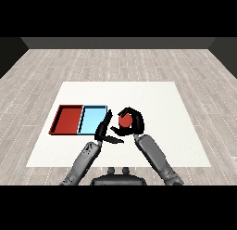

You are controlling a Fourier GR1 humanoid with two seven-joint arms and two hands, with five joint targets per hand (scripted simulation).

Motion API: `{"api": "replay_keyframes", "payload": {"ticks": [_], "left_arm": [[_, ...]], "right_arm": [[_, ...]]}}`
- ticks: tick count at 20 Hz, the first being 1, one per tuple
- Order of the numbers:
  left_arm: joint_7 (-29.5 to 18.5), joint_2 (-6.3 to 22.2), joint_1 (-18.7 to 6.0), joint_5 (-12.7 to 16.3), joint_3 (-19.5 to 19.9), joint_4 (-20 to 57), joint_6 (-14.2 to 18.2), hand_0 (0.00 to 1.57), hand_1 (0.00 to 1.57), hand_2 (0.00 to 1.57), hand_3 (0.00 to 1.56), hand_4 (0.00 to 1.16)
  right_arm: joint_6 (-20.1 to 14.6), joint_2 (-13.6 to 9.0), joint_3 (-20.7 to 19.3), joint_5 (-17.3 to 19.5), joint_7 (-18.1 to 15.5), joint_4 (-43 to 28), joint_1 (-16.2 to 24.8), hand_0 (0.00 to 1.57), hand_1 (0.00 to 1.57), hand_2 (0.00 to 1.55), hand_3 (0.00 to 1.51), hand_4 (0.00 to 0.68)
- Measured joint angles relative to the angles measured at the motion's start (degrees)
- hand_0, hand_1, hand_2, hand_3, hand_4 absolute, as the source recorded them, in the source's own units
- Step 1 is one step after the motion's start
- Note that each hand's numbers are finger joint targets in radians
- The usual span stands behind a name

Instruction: Pick the red can and put it in the red box

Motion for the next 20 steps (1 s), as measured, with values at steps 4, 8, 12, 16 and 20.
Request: {"api": "replay_keyframes", "payload": {"ticks": [4, 8, 12, 16, 20], "left_arm": [[-0.1, 0.0, -1.99, 2.03, -1.83, 1.27, 1.77, 0.0, 0.0, 0.0, 0.0, 0.0], [-1.58, -0.01, -4.7, 4.36, -2.55, 4.37, 2.43, 0.0, 0.0, 0.0, 0.0, 0.0], [-1.76, -0.01, -3.97, 5.75, -5.29, 3.66, 4.36, 0.0, 0.0, 0.0, 0.0, 0.0], [-3.63, 0.0, -5.48, 8.09, -6.08, 6.55, 3.85, 0.0, 0.0, 0.0, 0.0, 0.0], [-3.39, 0.55, -6.47, 8.79, -5.77, 7.18, 3.95, 0.0, 0.0, 0.0, 0.0, 0.0]], "right_arm": [[-1.43, 1.19, 2.14, -0.24, -1.3, 0.69, 0.13, 1.46, 1.46, 1.44, 1.4, 0.654], [-0.27, 1.69, 2.09, -1.44, -1.46, -0.69, 1.12, 1.51, 1.51, 1.45, 1.41, 0.654], [-0.7, 1.88, 2.83, -2.39, -1.93, -0.94, 0.82, 1.51, 1.51, 1.45, 1.42, 0.652], [-1.85, 1.95, 3.94, -4.31, -2.73, 0.97, -0.66, 1.52, 1.52, 1.45, 1.41, 0.648], [-3.6, 1.69, 5.75, -5.13, -4.01, 2.46, -1.83, 1.51, 1.51, 1.46, 1.41, 0.639]]}}
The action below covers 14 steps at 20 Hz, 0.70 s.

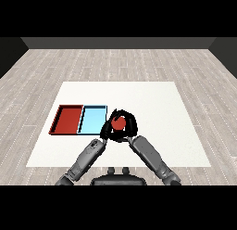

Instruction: Pick the red can and put it in the red box

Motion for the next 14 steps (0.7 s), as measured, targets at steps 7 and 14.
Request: {"api": "replay_keyframes", "payload": {"ticks": [7, 14], "left_arm": [[-0.79, 0.02, -0.53, 4.09, -1.29, 0.42, 8.44, 1.57, 1.57, 1.57, 1.49, 1.13], [-1.85, -0.03, -0.76, 4.39, -1.64, 2.0, 12.01, 1.57, 1.57, 1.56, 1.48, 1.12]], "right_arm": [[-0.87, -0.05, 0.35, -0.23, 0.35, 0.84, -1.04, 1.51, 1.51, 1.45, 1.39, 0.649], [-1.1, -0.28, 0.71, -0.56, 0.56, 1.0, -1.11, 1.48, 1.48, 1.44, 1.39, 0.644]]}}
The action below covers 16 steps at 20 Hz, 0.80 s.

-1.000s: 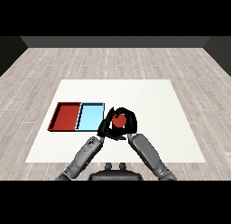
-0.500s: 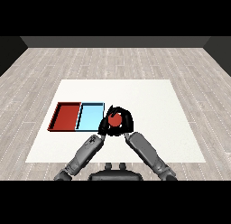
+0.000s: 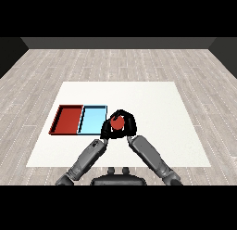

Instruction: Pick the red can and put it in the red box

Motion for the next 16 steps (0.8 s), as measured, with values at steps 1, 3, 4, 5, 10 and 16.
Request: {"api": "replay_keyframes", "payload": {"ticks": [1, 3, 4, 5, 10, 16], "left_arm": [[1.28, -0.01, -0.34, -0.45, 0.18, -0.46, 1.0, 1.57, 1.57, 1.55, 1.47, 1.13], [0.05, -0.12, -0.85, -0.26, 0.52, 0.41, 1.27, 1.57, 1.57, 1.56, 1.48, 1.14], [-0.07, 0.23, -1.18, -0.05, 0.68, 0.39, 1.68, 1.57, 1.57, 1.56, 1.48, 1.14], [-1.32, 0.31, -0.91, 0.15, 0.73, 0.19, 1.85, 1.57, 1.57, 1.56, 1.48, 1.14], [-4.42, 0.11, 0.08, 0.67, 0.05, -0.11, 4.33, 1.57, 1.57, 1.57, 1.51, 1.15], [-6.91, 0.19, -0.3, 1.24, 0.68, -0.1, 4.0, 1.57, 1.57, 1.57, 1.51, 1.15]], "right_arm": [[0.42, 0.14, -0.7, -0.11, 0.14, 0.17, -0.47, 1.48, 1.48, 1.45, 1.39, 0.644], [0.45, 0.21, -0.5, 0.26, 0.76, -0.15, -0.23, 1.49, 1.49, 1.44, 1.39, 0.642], [-1.08, 0.04, 0.51, -0.08, 0.5, 0.37, -1.18, 1.5, 1.5, 1.44, 1.39, 0.646], [-1.62, -0.05, 0.97, -0.3, 0.65, 0.11, -1.38, 1.49, 1.49, 1.44, 1.39, 0.637], [0.43, 0.21, -0.43, -1.62, 0.96, 0.61, -1.28, 0.0, 0.0, 0.0, 0.0, 0.0], [0.14, 0.37, 0.04, 3.11, 6.36, -0.44, -0.54, 0.0, 0.0, 0.0, 0.0, 0.0]]}}
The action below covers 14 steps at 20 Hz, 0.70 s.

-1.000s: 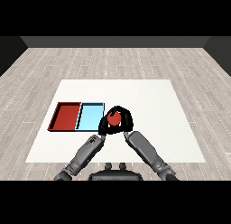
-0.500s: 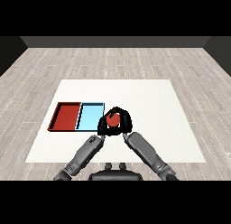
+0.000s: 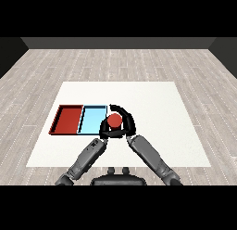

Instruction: Pick the red can and put it in the red box

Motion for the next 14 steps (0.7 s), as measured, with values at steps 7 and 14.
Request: {"api": "replay_keyframes", "payload": {"ticks": [7, 14], "left_arm": [[-1.26, -0.17, 0.0, -0.58, 1.28, 0.85, -0.18, 1.57, 1.57, 1.57, 1.5, 1.14], [0.96, -0.51, -0.11, -3.12, 1.31, -1.61, 1.74, 1.57, 1.57, 1.57, 1.48, 1.13]], "right_arm": [[2.3, 0.01, -1.32, 2.2, 1.56, -1.85, 3.73, 0.0, 0.0, 0.0, 0.0, 0.0], [0.44, 0.15, -0.98, 2.52, 3.74, -2.49, 2.77, 0.0, 0.0, 0.0, 0.0, 0.0]]}}
